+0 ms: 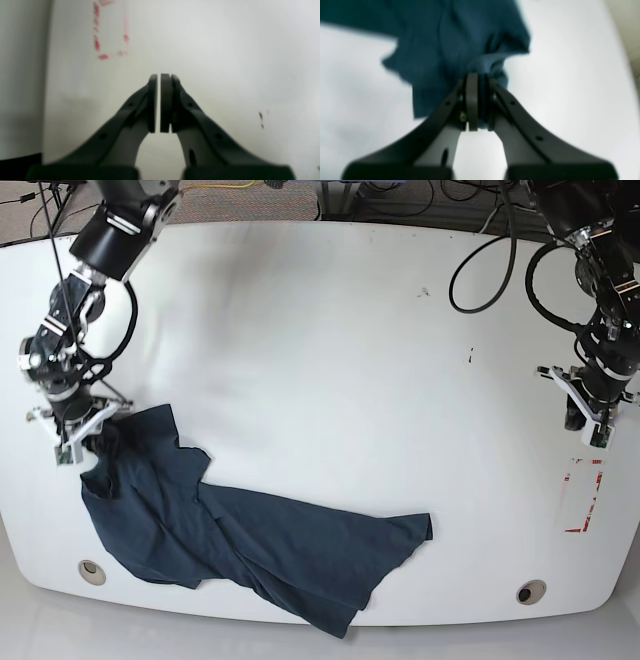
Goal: Layout the t-shirt on the table in an organized manner, then fold the t-shirt properly
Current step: 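Release the shirt and raise both grippers away from it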
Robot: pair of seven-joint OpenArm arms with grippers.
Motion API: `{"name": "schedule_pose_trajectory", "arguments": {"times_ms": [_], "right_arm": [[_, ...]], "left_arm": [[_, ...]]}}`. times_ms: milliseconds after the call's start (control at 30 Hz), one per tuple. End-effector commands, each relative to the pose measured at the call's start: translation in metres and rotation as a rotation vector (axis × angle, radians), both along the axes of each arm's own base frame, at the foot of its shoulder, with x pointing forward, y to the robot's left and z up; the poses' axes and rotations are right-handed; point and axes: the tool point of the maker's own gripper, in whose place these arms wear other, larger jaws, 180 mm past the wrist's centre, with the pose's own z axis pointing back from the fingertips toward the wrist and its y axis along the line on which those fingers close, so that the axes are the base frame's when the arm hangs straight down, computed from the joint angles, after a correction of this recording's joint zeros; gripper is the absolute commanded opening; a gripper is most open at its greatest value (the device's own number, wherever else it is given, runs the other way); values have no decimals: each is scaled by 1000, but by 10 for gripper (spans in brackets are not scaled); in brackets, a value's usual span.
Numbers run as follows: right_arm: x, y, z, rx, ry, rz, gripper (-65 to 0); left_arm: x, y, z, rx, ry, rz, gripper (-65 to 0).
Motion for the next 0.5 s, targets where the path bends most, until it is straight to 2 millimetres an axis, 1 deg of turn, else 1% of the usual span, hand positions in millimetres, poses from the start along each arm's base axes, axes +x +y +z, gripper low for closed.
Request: {"name": "schedule_pose_trajectory", "arguments": {"times_ms": [0,100,200,233,300,333,367,433,467], "right_arm": [[-7,4,11,10,-71,8,-648],[-19,11,0,23,-61,13,-648],[-23,16,-1,25,-63,17,-648],[-24,18,0,26,-64,18,-648],[-23,20,2,22,-71,20,-648],[-23,22,3,24,-77,21,-648],[-22,23,5,23,-82,22,-648],[-22,24,10,14,-92,24,-648],[-22,25,11,15,-96,25,-648]], "left_arm": [[3,-5,10,0,-54,-27,-649],[4,-19,5,-34,-68,-50,-646],[9,-33,1,-66,-78,-68,-640],[14,-40,-1,-82,-80,-81,-628],[26,-52,2,-102,-92,-106,-582],[39,-60,4,-123,-103,-117,-526],[46,-64,4,-132,-103,-127,-483],[61,-73,1,-165,-99,-140,-357],[66,-75,0,-180,-96,-139,-310]]}}
